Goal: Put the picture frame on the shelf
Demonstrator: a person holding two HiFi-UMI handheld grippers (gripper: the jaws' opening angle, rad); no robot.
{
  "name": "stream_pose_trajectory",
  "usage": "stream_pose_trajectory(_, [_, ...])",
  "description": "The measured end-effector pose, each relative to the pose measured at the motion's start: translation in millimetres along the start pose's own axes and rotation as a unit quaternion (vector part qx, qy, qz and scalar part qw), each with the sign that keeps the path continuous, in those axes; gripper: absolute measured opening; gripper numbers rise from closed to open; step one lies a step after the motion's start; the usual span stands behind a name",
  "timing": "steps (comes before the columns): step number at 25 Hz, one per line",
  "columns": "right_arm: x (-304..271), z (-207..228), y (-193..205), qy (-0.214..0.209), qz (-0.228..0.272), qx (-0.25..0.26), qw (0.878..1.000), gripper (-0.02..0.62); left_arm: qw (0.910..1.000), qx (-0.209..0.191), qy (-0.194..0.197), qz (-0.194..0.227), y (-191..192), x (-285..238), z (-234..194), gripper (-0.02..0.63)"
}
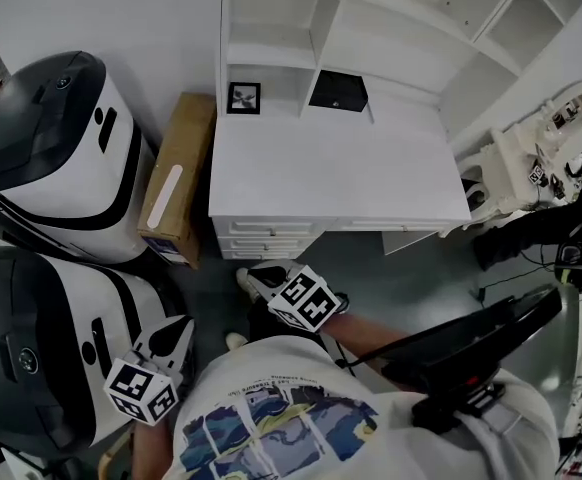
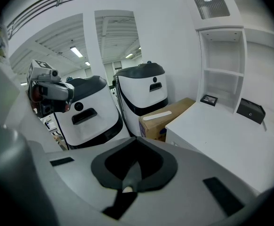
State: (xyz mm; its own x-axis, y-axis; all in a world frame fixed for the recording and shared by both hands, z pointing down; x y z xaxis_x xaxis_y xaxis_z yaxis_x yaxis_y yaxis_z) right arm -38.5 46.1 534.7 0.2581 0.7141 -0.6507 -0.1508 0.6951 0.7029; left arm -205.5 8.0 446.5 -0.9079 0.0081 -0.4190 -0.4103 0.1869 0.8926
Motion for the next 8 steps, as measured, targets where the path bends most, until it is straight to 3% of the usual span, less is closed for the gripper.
stream_pose_trajectory(8, [-9.0, 12.4, -5.9, 0.004, -0.005, -0.004, 1.000, 0.025, 1.0000, 0.001, 0.009, -0.003, -3.0, -13.3, -12.2, 0.013])
Point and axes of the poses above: the fingertips, and each gripper's own axes: x backward along the fingers, z to its right, y out of its underside, the point moved 3 cm from there along x, backward along the fingers, and after that the axes turned 10 degrees about -x, right-handed, at the moved point
